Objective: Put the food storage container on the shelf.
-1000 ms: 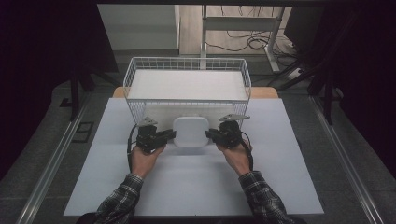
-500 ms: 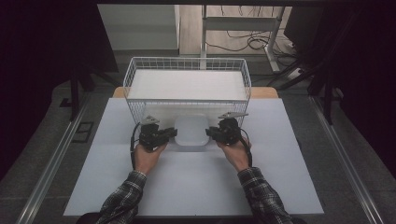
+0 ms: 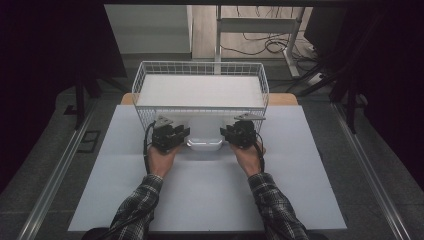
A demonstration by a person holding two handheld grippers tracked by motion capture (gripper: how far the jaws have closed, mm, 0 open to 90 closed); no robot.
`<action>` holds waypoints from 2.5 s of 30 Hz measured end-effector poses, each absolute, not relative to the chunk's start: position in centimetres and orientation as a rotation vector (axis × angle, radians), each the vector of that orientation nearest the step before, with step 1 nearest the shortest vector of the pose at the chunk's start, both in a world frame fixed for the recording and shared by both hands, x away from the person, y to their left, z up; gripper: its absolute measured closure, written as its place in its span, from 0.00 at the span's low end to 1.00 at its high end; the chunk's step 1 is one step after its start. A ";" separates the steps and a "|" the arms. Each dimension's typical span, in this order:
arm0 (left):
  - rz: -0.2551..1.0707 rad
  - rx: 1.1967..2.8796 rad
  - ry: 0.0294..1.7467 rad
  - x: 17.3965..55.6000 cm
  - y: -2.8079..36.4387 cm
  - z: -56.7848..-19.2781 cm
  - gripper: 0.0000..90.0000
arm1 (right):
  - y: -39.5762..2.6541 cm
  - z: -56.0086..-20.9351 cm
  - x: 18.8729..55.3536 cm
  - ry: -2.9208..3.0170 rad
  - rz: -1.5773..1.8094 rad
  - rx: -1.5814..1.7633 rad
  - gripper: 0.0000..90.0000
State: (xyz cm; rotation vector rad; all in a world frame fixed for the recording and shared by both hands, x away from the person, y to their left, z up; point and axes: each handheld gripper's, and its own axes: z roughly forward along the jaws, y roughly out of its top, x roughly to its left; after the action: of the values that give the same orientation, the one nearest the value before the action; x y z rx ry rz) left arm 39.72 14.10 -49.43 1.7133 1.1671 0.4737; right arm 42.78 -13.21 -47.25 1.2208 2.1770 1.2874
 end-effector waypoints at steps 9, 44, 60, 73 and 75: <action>0.427 1.689 1.128 37.8 14.6 -48.6 0.56 | -13.5 -46.2 41.4 2.220 1.280 1.102 0.91; 0.432 1.871 1.016 24.6 18.0 -52.0 0.06 | -10.6 -48.0 36.8 2.443 1.309 0.895 0.98; 0.440 1.872 1.031 24.7 18.4 -52.5 0.03 | -9.0 -49.8 38.9 2.458 1.237 0.921 0.98; 0.447 1.893 1.010 24.7 18.1 -52.6 0.03 | -8.3 -49.8 40.4 2.441 1.204 0.911 0.98; 0.443 1.891 1.009 24.8 18.1 -52.6 0.03 | -8.2 -49.8 40.6 2.438 1.198 0.911 0.98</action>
State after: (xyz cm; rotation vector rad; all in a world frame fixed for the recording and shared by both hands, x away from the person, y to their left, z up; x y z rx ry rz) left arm 24.76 18.09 -52.63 1.8909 1.0094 0.4432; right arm 40.65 -8.20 -49.78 0.9113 2.4382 1.1982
